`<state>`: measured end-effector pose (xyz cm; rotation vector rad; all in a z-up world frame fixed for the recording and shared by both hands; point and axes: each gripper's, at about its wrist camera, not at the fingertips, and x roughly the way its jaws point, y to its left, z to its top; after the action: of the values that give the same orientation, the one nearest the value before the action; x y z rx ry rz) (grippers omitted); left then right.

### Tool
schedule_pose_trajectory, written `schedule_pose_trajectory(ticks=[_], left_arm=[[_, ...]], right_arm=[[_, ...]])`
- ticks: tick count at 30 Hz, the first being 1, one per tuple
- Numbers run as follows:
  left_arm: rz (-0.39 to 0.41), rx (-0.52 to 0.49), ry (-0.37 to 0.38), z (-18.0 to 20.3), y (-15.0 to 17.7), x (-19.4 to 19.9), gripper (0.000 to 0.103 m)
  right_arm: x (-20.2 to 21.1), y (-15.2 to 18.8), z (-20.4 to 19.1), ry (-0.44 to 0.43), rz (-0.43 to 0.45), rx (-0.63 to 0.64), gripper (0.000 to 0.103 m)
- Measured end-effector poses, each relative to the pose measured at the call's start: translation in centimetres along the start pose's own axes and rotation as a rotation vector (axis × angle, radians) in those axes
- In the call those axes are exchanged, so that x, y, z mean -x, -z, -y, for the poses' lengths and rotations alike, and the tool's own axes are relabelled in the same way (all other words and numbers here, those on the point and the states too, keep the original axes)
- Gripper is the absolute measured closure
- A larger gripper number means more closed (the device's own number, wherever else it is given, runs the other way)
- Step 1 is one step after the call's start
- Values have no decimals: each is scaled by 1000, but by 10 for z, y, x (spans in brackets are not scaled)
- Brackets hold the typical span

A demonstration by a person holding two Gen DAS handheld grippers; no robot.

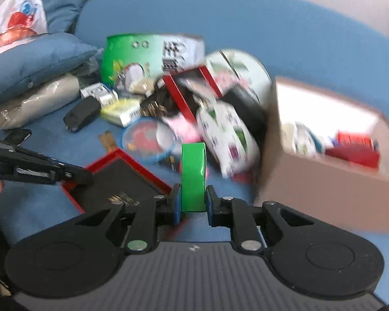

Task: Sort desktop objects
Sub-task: 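Grasp the red open gift box edge with the left tool while the right tool grasps the green tape roll, then carry the red box and tape roll into the cardboard box and release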

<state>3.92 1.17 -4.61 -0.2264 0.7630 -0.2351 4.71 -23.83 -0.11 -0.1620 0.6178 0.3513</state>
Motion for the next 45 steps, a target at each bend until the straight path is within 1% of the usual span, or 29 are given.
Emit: schedule_pose_trajectory(ticks=[4, 7, 9, 11, 12, 14, 16, 18, 22, 24, 26, 28, 30, 31, 35, 38, 41, 45], left_arm=[[-28, 33, 0, -5, 10, -1, 96], [-27, 52, -5, -5, 9, -5, 94], [-28, 50, 0, -3, 7, -7, 82], [-21, 46, 0, -1, 7, -7, 75], [-20, 42, -2, 0, 7, -8, 72], [-16, 26, -8, 2, 7, -11, 72], [-16, 1, -20, 4, 7, -13, 74], [-17, -27, -41, 6, 7, -14, 88], [-18, -25, -39, 5, 8, -13, 88], [-15, -33, -33, 5, 8, -14, 78], [-14, -48, -37, 7, 8, -15, 79], [-13, -61, -42, 9, 7, -17, 86], [-14, -51, -51, 8, 5, -16, 98], [-14, -43, -48, 7, 4, -16, 100], [-25, -30, -45, 7, 4, -13, 100], [-29, -9, -27, 6, 3, -9, 100], [-10, 10, -11, 8, -3, 0, 100], [33, 21, 16, 13, -18, 13, 100]], right_arm=[[5, 24, 9, 11, -68, -82, 85], [6, 32, 9, 23, -73, -100, 85], [6, 32, 9, 25, -70, -107, 85], [4, 31, 12, 24, -67, -121, 85], [3, 31, 14, 22, -65, -134, 85], [1, 30, 17, 21, -64, -161, 85], [-2, 30, 19, 18, -66, -173, 85], [-4, 29, 19, 17, -67, -172, 84], [-9, 26, 18, 22, -63, -170, 84], [-11, 24, 16, 32, -60, -168, 84], [-13, 24, 16, 39, -59, -162, 84], [-14, 23, 16, 39, -60, -158, 85], [-14, 23, 15, 42, -61, -152, 85], [-14, 23, 15, 43, -62, -149, 85], [-11, 23, 15, 42, -56, -154, 85], [-6, 21, 16, 42, -41, -157, 85], [1, 18, 18, 38, -21, -159, 85], [15, 11, 22, 33, 24, -171, 85]])
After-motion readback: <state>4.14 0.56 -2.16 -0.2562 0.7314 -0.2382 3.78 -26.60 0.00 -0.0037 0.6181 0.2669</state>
